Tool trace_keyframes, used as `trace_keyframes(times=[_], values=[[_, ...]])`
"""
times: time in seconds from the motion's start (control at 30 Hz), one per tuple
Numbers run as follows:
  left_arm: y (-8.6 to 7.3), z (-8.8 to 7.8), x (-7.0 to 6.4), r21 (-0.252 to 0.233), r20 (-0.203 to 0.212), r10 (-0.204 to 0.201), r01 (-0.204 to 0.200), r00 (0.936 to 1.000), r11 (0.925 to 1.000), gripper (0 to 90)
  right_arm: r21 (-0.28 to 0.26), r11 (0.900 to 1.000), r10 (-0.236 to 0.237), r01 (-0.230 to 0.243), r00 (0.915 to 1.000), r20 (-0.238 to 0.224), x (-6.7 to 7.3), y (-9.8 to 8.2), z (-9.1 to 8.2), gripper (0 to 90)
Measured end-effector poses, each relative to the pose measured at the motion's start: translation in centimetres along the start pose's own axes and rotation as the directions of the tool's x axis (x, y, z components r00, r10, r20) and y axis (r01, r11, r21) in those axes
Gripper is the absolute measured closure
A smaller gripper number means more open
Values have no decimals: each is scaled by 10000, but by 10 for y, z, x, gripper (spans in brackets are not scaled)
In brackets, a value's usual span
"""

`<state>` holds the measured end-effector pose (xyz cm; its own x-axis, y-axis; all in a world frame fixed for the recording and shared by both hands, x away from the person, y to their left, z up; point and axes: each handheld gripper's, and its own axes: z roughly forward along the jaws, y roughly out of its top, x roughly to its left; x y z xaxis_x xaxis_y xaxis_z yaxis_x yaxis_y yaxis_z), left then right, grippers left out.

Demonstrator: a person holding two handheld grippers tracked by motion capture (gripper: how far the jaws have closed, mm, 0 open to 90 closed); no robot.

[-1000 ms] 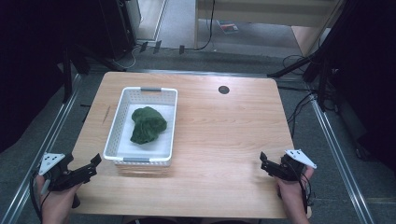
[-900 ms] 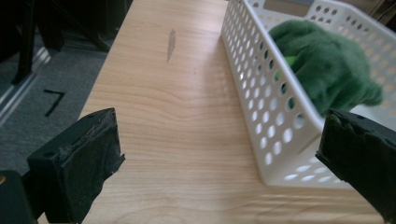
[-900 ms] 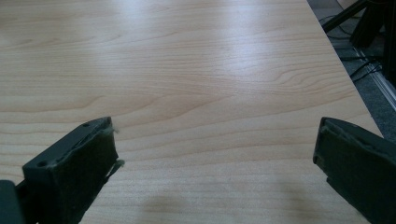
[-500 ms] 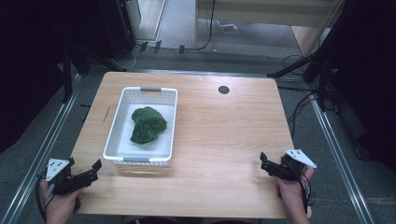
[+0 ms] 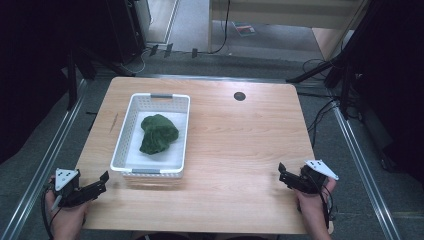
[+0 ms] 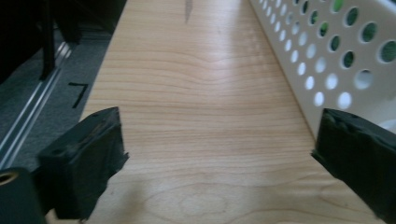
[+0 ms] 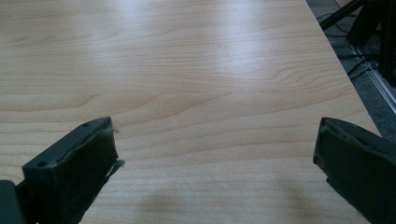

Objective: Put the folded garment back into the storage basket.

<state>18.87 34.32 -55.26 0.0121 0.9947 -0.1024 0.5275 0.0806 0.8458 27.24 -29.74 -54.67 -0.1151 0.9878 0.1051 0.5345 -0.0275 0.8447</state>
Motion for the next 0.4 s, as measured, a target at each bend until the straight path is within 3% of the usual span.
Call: trace_keyframes(times=[0.23,0.4], values=[[1,3,1,389,199,-240,232,9995,9990,12,99,9999,-34,33,10000,54,1,0,1,0],[1,4,0,392,307,-240,228,9992,9990,7,186,9998,-78,77,10000,19,1,0,1,0]])
